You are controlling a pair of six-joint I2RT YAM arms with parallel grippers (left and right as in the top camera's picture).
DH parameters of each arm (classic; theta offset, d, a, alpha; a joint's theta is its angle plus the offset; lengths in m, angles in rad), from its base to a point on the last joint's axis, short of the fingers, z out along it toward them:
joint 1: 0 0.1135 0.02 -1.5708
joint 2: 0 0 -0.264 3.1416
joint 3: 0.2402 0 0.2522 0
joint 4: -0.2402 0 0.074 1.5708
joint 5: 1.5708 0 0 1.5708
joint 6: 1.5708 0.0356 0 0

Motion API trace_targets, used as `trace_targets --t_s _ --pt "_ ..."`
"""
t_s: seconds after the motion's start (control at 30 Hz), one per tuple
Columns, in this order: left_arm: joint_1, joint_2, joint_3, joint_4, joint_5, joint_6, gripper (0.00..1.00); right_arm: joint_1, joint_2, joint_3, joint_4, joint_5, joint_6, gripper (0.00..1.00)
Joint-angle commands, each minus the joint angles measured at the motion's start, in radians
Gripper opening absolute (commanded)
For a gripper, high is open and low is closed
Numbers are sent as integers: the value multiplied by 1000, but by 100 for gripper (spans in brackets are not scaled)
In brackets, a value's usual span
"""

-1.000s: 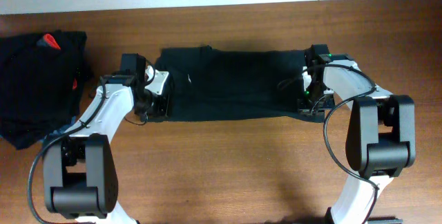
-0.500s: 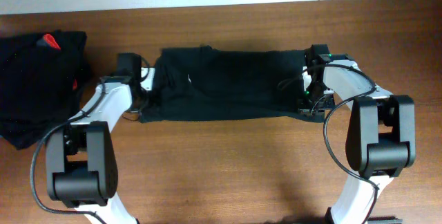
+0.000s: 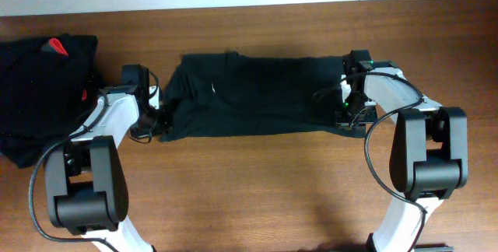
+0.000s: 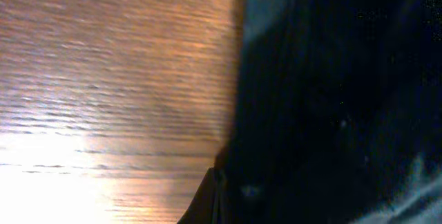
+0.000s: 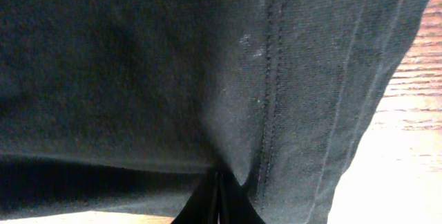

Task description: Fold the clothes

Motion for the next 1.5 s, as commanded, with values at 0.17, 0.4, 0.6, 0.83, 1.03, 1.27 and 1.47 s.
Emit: trace_targets --t_s 0.17,0.4,0.6,0.83,1.03,1.27,1.47 --pt "-2 -88 132 -1 61 55 0 -3 5 -12 48 31 3 18" --pt "-8 -109 148 -32 131 55 0 -3 5 10 147 31 3 27" --pt "-59 -109 148 -74 131 55 0 -2 -5 89 84 31 3 27" --pt "-102 -109 144 -79 127 64 0 -3 -23 247 -68 31 2 31" --pt "-119 -108 53 -42 89 85 0 -3 0 271 51 31 -70 44" --pt "-119 -108 -89 94 81 85 5 -26 63 271 106 38 -128 45" --pt "-117 -108 -232 191 6 85 6 -60 64 271 88 34 -126 45"
